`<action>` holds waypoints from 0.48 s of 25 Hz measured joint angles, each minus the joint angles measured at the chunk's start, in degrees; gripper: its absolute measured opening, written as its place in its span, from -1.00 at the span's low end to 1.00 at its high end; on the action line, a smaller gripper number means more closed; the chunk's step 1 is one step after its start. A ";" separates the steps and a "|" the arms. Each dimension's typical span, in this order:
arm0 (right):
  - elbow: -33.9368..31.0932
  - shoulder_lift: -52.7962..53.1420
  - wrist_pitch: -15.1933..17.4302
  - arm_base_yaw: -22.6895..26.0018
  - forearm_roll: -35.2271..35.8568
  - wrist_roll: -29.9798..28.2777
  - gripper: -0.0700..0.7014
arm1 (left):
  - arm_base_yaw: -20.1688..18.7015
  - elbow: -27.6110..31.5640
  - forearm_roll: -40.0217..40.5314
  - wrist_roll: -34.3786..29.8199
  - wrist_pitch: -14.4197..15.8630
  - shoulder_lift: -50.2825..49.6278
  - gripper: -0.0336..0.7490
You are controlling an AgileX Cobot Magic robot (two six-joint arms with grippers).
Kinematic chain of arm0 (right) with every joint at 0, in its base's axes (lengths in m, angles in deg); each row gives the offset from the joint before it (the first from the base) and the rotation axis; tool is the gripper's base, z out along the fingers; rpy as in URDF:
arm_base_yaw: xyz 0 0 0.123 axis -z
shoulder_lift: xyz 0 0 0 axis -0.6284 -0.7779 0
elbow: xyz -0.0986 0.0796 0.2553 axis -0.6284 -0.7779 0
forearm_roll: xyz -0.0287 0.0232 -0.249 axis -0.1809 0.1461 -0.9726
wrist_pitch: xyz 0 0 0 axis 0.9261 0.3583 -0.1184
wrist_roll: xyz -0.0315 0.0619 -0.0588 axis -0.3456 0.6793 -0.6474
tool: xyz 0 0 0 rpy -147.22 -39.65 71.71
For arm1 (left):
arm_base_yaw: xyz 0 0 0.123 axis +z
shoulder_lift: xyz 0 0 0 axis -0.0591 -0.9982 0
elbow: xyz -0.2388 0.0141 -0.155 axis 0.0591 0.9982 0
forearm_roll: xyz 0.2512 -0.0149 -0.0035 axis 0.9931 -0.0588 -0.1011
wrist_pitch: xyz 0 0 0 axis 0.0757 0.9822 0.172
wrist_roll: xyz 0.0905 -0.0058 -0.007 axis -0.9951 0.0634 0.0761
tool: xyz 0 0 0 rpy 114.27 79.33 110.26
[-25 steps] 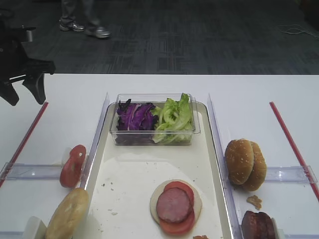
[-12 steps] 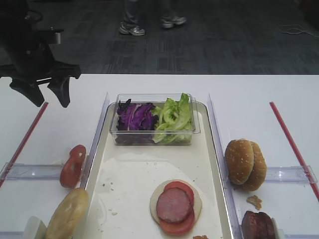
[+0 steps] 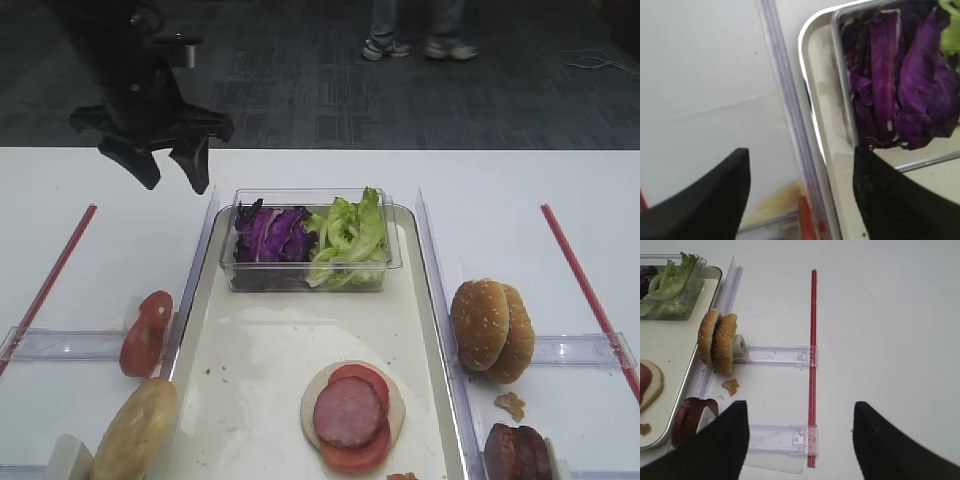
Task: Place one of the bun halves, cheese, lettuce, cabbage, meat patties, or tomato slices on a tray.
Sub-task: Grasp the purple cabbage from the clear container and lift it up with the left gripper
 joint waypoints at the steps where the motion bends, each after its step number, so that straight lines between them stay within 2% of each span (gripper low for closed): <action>1: 0.00 0.00 0.00 0.00 0.00 0.00 0.39 | -0.59 -0.93 0.00 0.42 0.11 -0.63 0.16; 12: 0.00 0.00 0.00 0.00 0.00 0.00 0.39 | -6.66 -12.56 0.00 2.56 0.19 -8.66 0.15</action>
